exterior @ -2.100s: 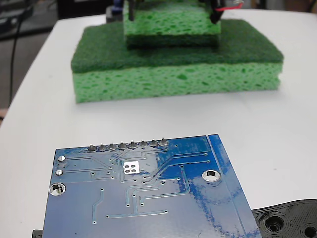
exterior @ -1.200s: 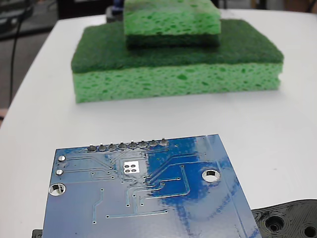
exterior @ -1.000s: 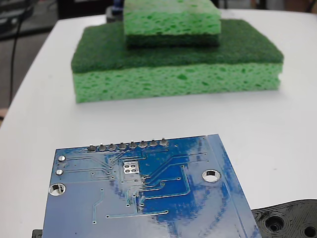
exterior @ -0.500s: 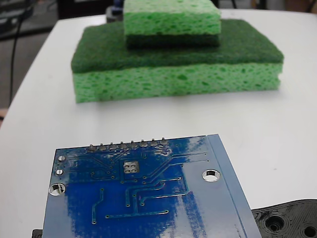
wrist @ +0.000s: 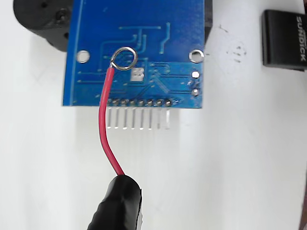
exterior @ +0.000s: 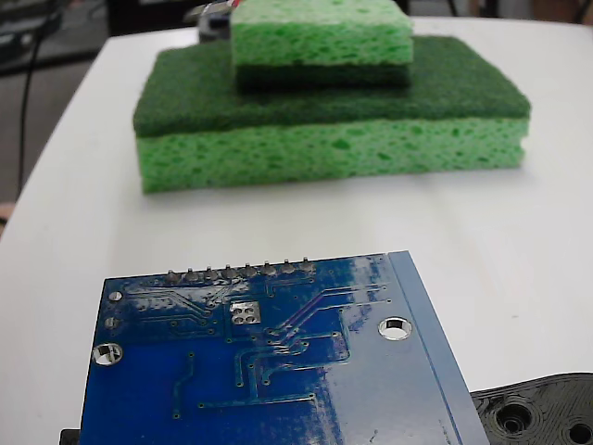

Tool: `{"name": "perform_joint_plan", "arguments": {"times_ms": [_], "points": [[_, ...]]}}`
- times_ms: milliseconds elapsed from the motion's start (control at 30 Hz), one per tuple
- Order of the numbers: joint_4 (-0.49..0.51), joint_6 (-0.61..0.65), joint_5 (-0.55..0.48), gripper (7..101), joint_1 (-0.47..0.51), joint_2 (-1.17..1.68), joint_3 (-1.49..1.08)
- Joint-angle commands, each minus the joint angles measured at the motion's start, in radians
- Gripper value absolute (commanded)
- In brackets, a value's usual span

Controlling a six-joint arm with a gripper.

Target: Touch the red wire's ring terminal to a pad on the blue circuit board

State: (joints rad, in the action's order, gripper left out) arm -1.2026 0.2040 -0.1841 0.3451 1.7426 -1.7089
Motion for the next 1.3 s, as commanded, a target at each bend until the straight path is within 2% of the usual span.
{"name": "perform_joint_plan", "arguments": {"times_ms": [33,233,767,1300], "points": [[-0.037,0.002,0.014,100.3,-0.008,-0.046,0.071],[-0.106,0.005,0.025,100.3,-0.026,-0.112,0.156],[-0.097,-0.006,0.031,100.3,-0.040,-0.178,0.166],[-0.132,-0.015,0.040,100.3,-0.044,-0.242,0.229]]}}
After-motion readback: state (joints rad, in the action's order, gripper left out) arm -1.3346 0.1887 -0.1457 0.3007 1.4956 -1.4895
